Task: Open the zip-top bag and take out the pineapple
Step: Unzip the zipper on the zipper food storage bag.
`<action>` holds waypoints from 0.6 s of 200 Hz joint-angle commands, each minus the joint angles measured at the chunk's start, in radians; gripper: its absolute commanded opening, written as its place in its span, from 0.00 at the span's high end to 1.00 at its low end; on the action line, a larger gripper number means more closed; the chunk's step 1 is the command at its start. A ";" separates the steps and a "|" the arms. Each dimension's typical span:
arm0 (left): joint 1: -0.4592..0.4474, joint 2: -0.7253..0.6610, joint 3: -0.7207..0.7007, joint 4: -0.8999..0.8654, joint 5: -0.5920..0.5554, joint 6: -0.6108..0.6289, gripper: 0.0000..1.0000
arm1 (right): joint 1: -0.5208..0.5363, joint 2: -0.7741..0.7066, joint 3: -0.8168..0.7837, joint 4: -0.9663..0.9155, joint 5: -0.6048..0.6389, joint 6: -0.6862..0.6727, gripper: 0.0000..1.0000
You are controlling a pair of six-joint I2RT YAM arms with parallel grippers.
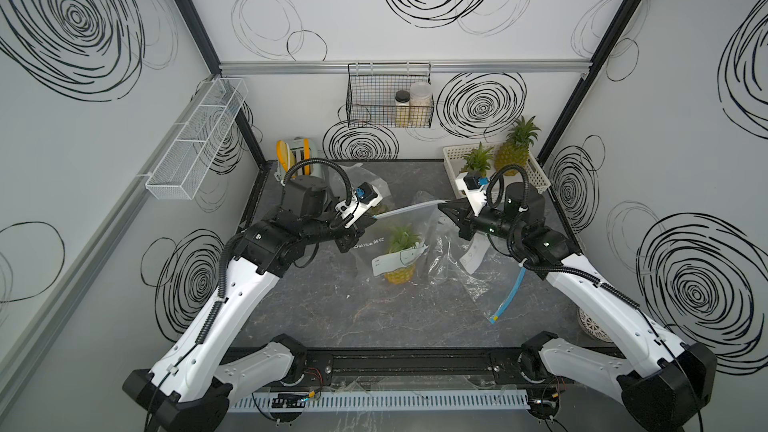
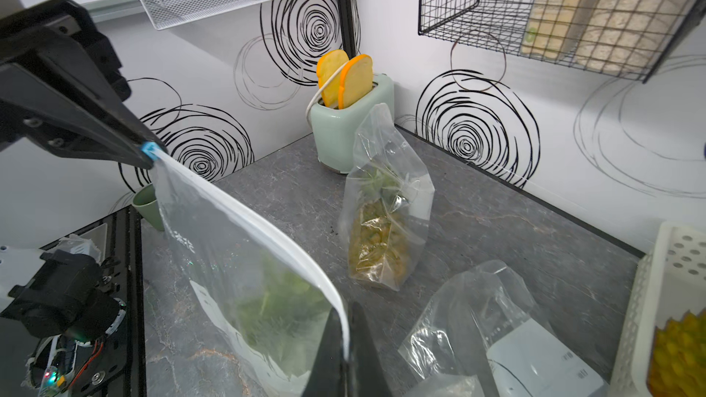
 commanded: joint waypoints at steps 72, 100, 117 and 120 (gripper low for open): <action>0.038 -0.192 -0.104 -0.159 -0.176 -0.183 0.94 | -0.091 0.031 0.014 0.033 0.045 0.019 1.00; 0.037 -0.229 -0.141 -0.142 -0.166 -0.207 0.92 | -0.090 0.042 0.014 0.047 0.027 0.026 1.00; 0.037 -0.241 -0.156 -0.116 -0.148 -0.221 0.89 | -0.092 0.050 0.013 0.053 0.004 0.034 1.00; 0.037 -0.243 -0.157 -0.110 -0.146 -0.225 0.87 | -0.091 0.051 0.013 0.054 -0.004 0.034 1.00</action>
